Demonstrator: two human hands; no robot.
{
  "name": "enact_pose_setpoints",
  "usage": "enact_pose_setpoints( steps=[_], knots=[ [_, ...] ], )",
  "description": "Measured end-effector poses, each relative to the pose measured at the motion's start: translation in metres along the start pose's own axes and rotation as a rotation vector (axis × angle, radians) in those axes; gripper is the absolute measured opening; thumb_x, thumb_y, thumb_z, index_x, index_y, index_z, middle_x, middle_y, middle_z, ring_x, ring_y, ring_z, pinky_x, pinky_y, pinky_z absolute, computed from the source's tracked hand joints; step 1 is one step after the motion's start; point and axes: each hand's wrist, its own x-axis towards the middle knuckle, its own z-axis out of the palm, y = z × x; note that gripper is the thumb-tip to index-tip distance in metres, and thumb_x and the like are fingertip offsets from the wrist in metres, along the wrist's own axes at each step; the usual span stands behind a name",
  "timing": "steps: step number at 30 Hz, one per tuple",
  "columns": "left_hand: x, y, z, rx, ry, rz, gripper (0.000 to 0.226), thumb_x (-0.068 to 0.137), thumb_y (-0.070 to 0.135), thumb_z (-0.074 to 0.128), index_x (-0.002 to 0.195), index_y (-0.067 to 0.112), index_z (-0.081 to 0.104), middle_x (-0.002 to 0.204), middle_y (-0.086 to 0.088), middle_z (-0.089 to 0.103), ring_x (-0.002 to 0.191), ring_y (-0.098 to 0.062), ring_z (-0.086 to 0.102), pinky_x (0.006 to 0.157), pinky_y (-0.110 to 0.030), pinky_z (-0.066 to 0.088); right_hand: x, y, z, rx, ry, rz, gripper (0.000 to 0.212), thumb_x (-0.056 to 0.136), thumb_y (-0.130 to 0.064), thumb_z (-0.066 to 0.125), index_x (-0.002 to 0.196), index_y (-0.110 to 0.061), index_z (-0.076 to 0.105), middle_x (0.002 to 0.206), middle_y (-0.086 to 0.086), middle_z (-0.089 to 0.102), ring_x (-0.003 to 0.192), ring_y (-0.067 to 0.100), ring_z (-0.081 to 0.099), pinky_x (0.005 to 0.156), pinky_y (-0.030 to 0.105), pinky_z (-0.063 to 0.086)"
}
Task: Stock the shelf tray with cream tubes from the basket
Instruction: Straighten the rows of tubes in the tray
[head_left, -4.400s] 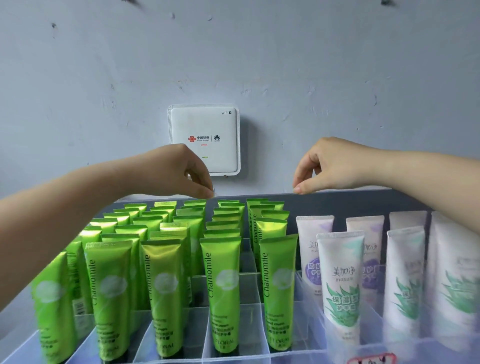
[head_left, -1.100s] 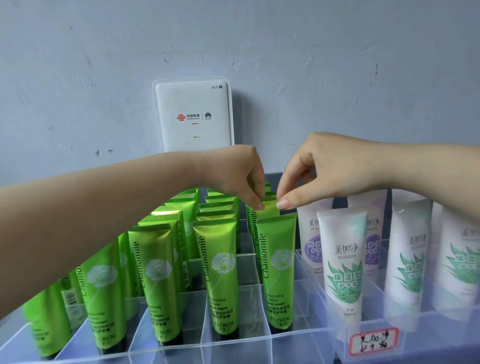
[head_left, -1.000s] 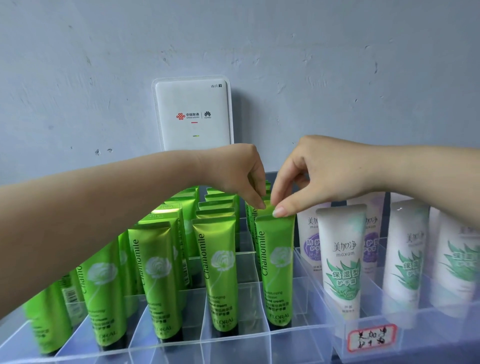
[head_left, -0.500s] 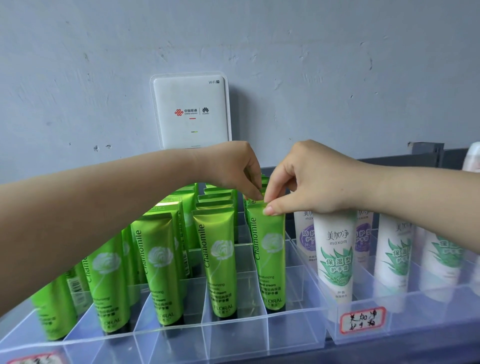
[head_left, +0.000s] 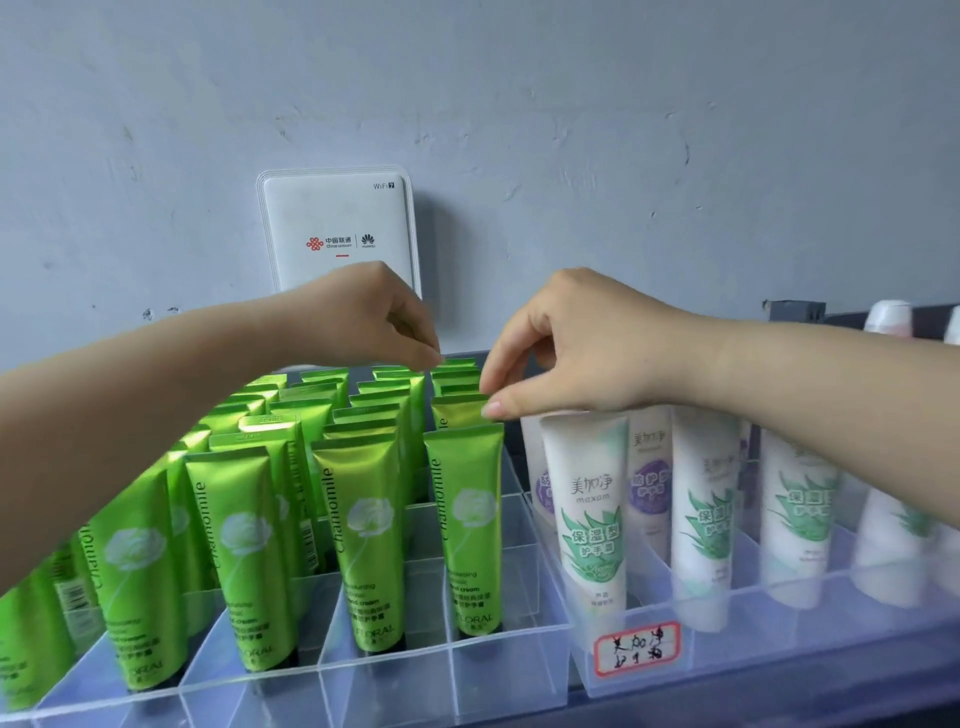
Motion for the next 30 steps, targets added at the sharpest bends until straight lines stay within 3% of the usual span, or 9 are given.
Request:
enact_pose_setpoints(
  steps=[7, 11, 13, 15, 19, 21, 24, 30],
  knots=[
    [-0.011, 0.033, -0.001, -0.082, 0.178, -0.046, 0.005, 0.079, 0.024, 0.072, 0.076, 0.028, 0.072, 0.059, 0.013, 0.063, 0.053, -0.004, 0.046, 0.050, -0.007, 0.035, -0.029, 0.031, -0.029, -0.024, 0.000, -0.006, 0.010, 0.076, -0.023, 0.076, 0.084, -0.016, 0.075, 0.036, -0.030, 0.047, 0.051, -0.016, 0.049, 0.051, 0.003, 0.034],
    [-0.017, 0.068, 0.006, -0.108, 0.149, 0.008, 0.009, 0.077, 0.034, 0.071, 0.086, 0.035, 0.070, 0.072, 0.011, 0.064, 0.069, -0.018, 0.053, 0.057, -0.015, 0.040, -0.049, 0.050, -0.045, -0.098, -0.008, -0.023, 0.011, 0.074, -0.032, 0.075, 0.080, -0.023, 0.074, 0.043, -0.027, 0.052, 0.055, -0.019, 0.048, 0.055, 0.002, 0.034],
    [-0.021, 0.083, 0.010, -0.096, 0.091, 0.023, 0.020, 0.072, 0.049, 0.069, 0.089, 0.038, 0.068, 0.080, 0.023, 0.066, 0.078, -0.008, 0.057, 0.069, -0.015, 0.043, -0.058, 0.059, -0.054, -0.156, -0.019, -0.032, 0.015, 0.071, -0.039, 0.074, 0.080, -0.028, 0.073, 0.050, -0.025, 0.055, 0.060, -0.022, 0.047, 0.058, 0.000, 0.033],
    [-0.023, 0.093, 0.017, -0.022, 0.037, 0.018, 0.031, 0.071, 0.057, 0.069, 0.096, 0.039, 0.066, 0.085, 0.024, 0.066, 0.086, 0.000, 0.055, 0.077, -0.014, 0.042, -0.063, 0.065, -0.060, -0.190, -0.043, -0.021, 0.021, 0.068, -0.046, 0.072, 0.082, -0.031, 0.073, 0.062, -0.025, 0.059, 0.065, -0.023, 0.046, 0.062, 0.001, 0.032],
    [-0.023, 0.105, 0.034, 0.267, -0.095, 0.012, 0.053, 0.063, 0.073, 0.057, 0.105, 0.040, 0.061, 0.088, 0.031, 0.059, 0.092, 0.005, 0.051, 0.082, -0.009, 0.027, -0.068, 0.076, -0.056, -0.327, -0.134, -0.028, 0.029, 0.067, -0.053, 0.071, 0.090, -0.034, 0.072, 0.063, -0.027, 0.056, 0.067, -0.023, 0.045, 0.071, 0.007, 0.026],
    [-0.023, 0.109, 0.039, 0.286, -0.154, -0.016, 0.043, 0.068, 0.065, 0.066, 0.103, 0.038, 0.063, 0.086, 0.028, 0.058, 0.089, 0.003, 0.049, 0.081, -0.010, 0.026, -0.069, 0.079, -0.053, -0.362, -0.125, -0.041, 0.030, 0.067, -0.051, 0.073, 0.093, -0.035, 0.072, 0.062, -0.027, 0.052, 0.068, -0.016, 0.049, 0.073, 0.011, 0.025],
    [-0.021, 0.109, 0.040, 0.280, -0.156, -0.004, 0.031, 0.074, 0.051, 0.069, 0.099, 0.033, 0.067, 0.085, 0.022, 0.063, 0.084, 0.005, 0.048, 0.082, 0.001, 0.020, -0.069, 0.082, -0.053, -0.417, -0.154, -0.025, 0.034, 0.068, -0.049, 0.075, 0.098, -0.034, 0.070, 0.076, -0.023, 0.060, 0.078, -0.002, 0.051, 0.077, 0.020, 0.022],
    [-0.015, 0.107, 0.042, 0.266, -0.127, 0.011, 0.028, 0.078, 0.047, 0.068, 0.099, 0.029, 0.070, 0.085, 0.017, 0.067, 0.092, -0.010, 0.052, 0.076, 0.008, 0.016, -0.066, 0.087, -0.048, -0.339, -0.188, -0.010, 0.031, 0.067, -0.043, 0.078, 0.094, -0.026, 0.073, 0.088, -0.012, 0.070, 0.082, 0.006, 0.057, 0.066, 0.010, 0.028]
  ],
)
